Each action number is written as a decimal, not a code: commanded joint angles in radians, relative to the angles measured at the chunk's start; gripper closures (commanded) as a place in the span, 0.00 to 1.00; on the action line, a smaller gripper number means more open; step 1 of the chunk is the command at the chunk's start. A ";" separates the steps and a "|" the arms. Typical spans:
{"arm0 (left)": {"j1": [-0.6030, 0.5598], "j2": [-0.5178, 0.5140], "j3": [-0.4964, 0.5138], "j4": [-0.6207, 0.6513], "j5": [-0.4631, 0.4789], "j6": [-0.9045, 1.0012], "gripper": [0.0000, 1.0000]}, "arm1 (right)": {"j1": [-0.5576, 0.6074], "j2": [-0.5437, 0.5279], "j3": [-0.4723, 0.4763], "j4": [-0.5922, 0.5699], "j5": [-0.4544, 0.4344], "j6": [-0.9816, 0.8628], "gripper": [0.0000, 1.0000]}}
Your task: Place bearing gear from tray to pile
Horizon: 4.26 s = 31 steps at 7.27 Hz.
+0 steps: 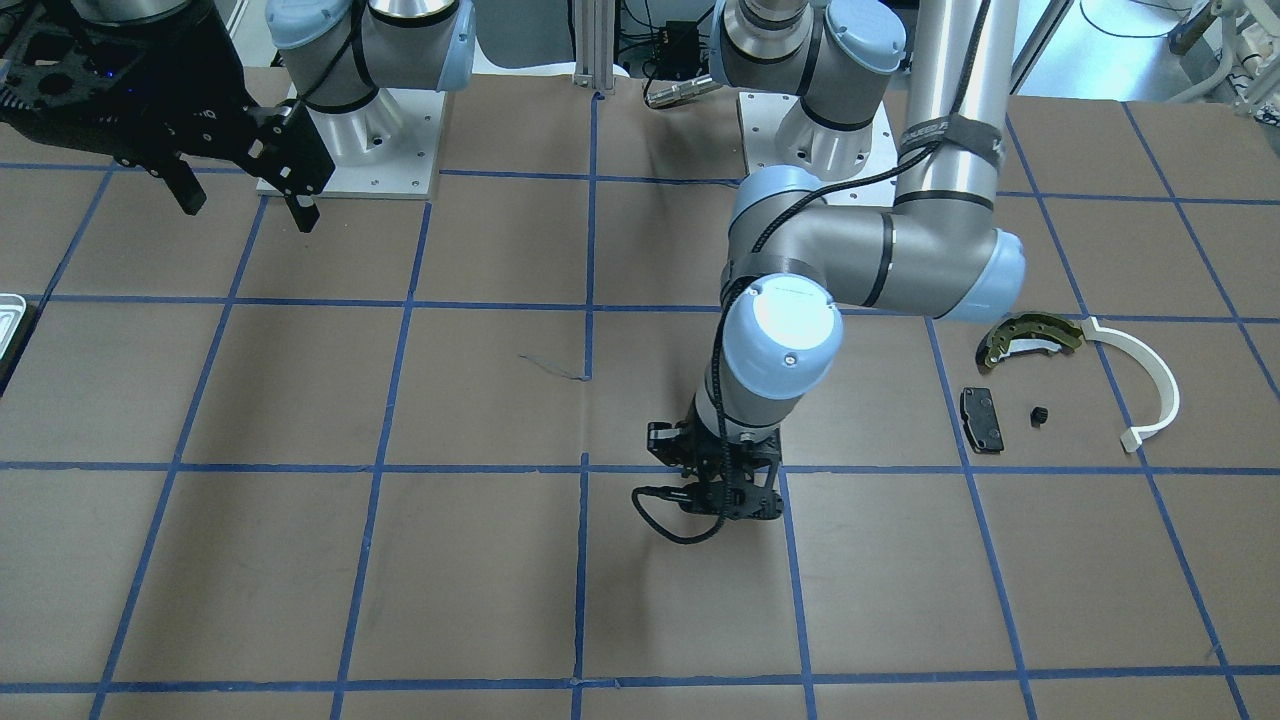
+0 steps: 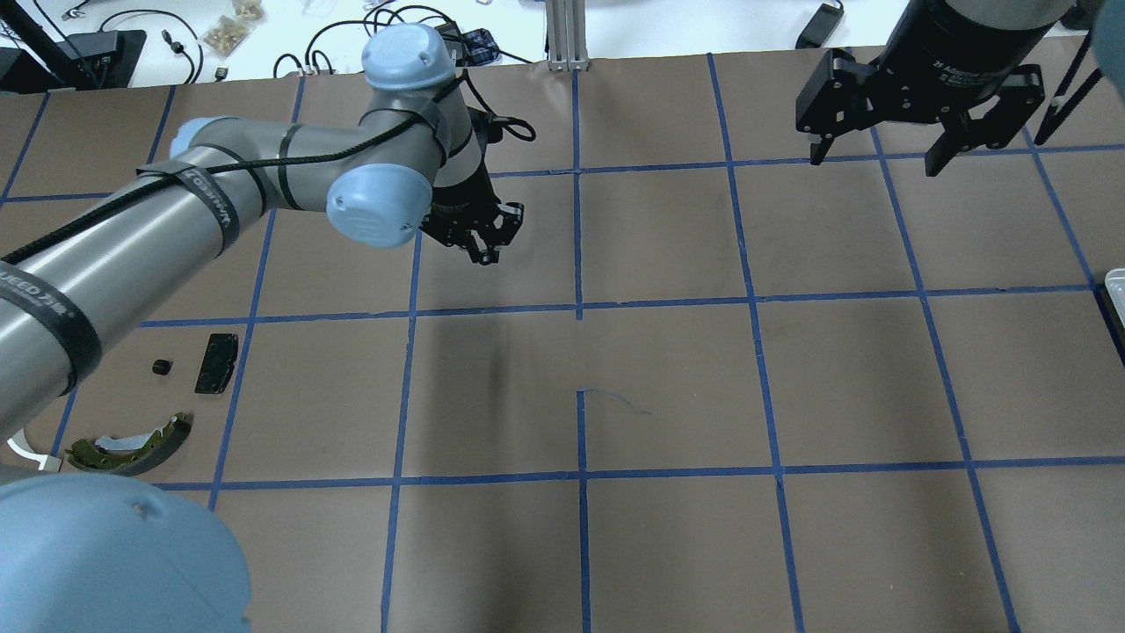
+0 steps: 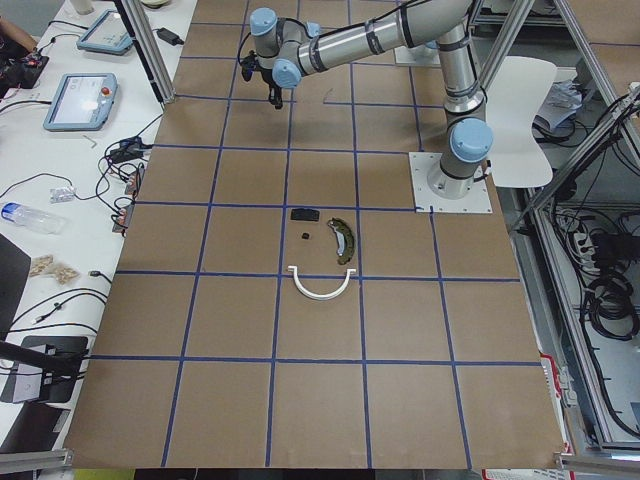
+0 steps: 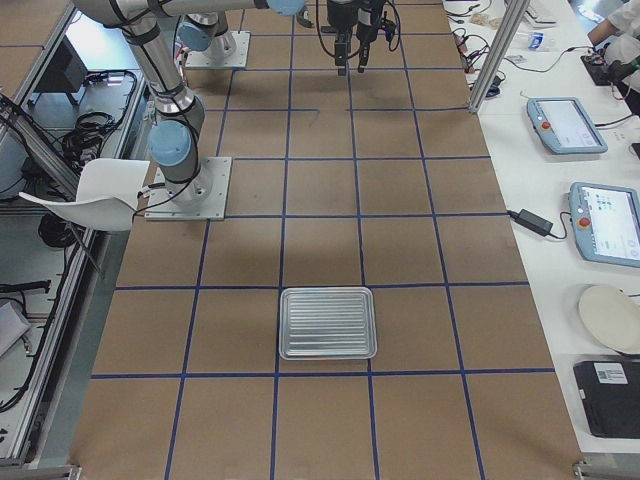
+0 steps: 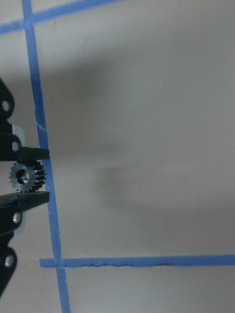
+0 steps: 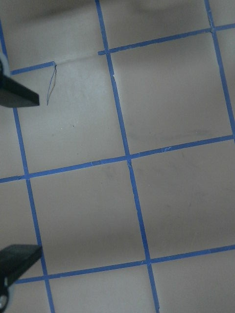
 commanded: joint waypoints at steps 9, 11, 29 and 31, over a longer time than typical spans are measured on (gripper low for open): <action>0.720 0.074 0.001 -0.209 0.167 0.662 1.00 | 0.012 -0.008 0.010 0.020 0.004 -0.031 0.00; 0.742 0.034 -0.007 -0.188 0.165 0.701 1.00 | 0.012 -0.016 0.025 0.020 0.004 -0.029 0.00; 0.789 0.018 -0.249 0.102 0.173 0.885 0.00 | 0.014 -0.011 0.027 0.006 0.002 -0.051 0.00; 0.784 0.032 -0.249 0.091 0.168 0.885 0.00 | 0.014 -0.013 0.029 0.006 0.002 -0.051 0.00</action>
